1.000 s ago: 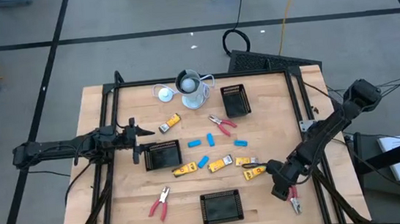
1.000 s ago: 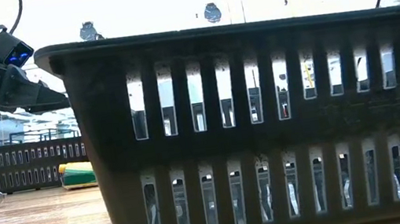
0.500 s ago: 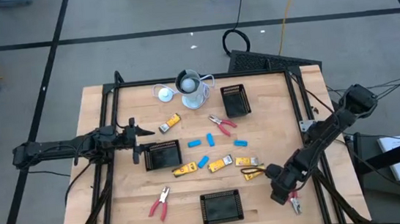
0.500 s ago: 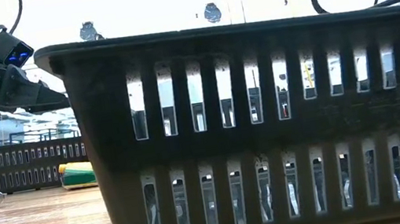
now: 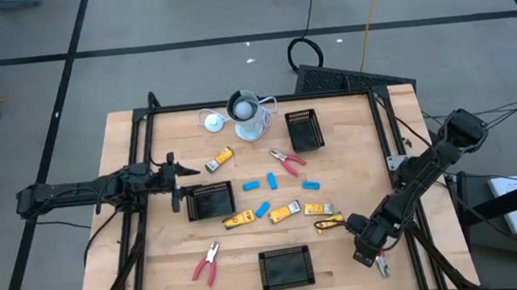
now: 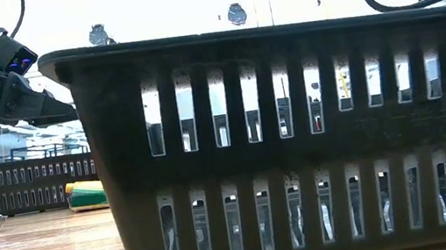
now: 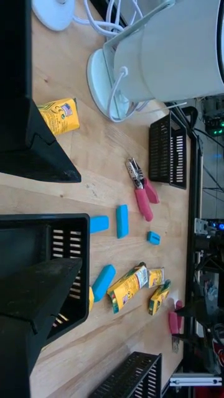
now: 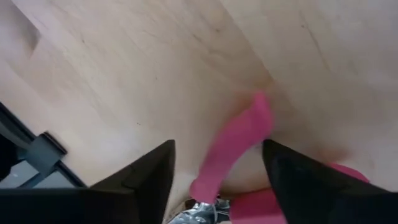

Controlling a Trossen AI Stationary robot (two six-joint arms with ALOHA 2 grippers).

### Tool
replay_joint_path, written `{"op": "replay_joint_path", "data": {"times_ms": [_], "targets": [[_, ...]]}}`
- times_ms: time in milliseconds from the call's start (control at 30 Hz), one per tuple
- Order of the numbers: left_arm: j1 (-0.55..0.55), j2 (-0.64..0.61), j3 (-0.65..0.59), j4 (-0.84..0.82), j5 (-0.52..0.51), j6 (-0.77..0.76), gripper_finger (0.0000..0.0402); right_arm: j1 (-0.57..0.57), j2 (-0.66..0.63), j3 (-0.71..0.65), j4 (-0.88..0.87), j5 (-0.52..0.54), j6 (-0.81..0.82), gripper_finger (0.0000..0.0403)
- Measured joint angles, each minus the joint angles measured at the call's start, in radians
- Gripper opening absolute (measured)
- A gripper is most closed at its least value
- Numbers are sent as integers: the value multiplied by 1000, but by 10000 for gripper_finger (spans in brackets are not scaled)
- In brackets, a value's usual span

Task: Pick & Place School Supplies
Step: Put the pink hole puncher into the top black bin

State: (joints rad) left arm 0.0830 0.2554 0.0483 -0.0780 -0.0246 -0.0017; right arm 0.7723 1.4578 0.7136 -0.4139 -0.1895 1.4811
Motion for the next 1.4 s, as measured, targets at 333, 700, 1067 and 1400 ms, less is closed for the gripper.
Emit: {"op": "replay_joint_path", "data": {"times_ms": [333, 700, 1067, 1400], "targets": [[0, 0, 0, 0, 0, 0, 211, 11, 2, -1, -16, 83, -53, 73], [0, 0, -1, 0, -2, 1, 211, 9, 69, 1, -23, 125, -84, 32], [0, 0, -2, 12, -3, 0, 211, -2, 68, 0, -24, 242, -168, 32], [0, 0, -3, 18, -2, -8, 211, -29, 71, 16, -25, 302, -302, 32]]}}
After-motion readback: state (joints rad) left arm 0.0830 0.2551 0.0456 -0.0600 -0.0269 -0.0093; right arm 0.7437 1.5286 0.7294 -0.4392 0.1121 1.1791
